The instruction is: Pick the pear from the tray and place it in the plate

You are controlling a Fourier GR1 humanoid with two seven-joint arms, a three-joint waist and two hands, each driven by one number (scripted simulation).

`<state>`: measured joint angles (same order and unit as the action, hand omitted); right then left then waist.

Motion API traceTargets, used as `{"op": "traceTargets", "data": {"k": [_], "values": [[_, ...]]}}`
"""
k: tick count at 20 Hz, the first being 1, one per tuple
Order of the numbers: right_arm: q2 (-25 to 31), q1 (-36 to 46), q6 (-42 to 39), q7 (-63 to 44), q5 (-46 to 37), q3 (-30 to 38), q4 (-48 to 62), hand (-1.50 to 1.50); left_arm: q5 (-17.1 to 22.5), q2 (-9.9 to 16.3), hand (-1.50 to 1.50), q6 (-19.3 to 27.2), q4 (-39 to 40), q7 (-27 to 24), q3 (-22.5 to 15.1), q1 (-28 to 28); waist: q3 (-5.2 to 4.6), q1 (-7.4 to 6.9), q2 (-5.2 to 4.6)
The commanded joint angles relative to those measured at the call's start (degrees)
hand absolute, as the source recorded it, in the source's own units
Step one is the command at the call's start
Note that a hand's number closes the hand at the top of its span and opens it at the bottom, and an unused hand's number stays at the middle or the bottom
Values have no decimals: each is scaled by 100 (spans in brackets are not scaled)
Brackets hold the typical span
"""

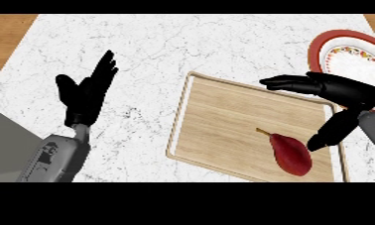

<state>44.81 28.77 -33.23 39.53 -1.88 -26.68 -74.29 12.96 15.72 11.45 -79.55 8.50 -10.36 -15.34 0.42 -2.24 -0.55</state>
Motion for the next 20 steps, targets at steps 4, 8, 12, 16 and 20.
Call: {"op": "traceTargets", "data": {"k": [4,8,12,16,20], "values": [[375,283,-314,1387,-1038,-814,249,-150,-51,461,0,-204,146,-103,324,212,-31,-33,-6],[299,472,286,1291,-1611,-1157,228,-150,-110,360,0,-207,114,-45,307,274,-38,73,29],[51,667,552,1270,-1916,-1427,545,-150,-135,385,0,-262,-20,-107,354,490,-39,45,30],[70,902,706,1345,-2347,-1657,703,-150,-215,358,0,-277,11,-39,370,442,-40,84,33],[-48,1007,472,1053,-2414,-1806,577,-150,-134,387,0,-359,-163,151,476,482,-43,123,55]]}}
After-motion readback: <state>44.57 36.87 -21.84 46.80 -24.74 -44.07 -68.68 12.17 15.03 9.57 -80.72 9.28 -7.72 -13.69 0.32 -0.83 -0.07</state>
